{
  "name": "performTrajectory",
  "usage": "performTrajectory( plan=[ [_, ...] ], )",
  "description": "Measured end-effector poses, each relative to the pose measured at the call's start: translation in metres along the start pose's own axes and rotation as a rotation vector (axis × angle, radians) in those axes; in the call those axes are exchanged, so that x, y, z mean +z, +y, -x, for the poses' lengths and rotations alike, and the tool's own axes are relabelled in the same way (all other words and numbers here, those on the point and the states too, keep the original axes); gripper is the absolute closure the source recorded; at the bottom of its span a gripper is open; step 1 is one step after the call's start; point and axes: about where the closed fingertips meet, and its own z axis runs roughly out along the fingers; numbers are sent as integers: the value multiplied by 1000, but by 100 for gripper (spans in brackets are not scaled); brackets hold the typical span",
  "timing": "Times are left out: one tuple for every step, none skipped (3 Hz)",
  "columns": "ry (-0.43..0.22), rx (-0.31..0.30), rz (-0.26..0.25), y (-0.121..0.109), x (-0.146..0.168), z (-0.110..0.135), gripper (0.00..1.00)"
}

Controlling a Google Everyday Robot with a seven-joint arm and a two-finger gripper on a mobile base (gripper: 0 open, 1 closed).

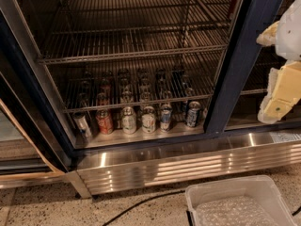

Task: Pick 7up can from middle shelf of fridge

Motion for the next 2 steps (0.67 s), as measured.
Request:
performTrajectory(
  plan=[
    [-6, -2, -5, 4, 6, -2, 0],
    [-22, -15, 33, 20, 44, -8, 0]
  ],
)
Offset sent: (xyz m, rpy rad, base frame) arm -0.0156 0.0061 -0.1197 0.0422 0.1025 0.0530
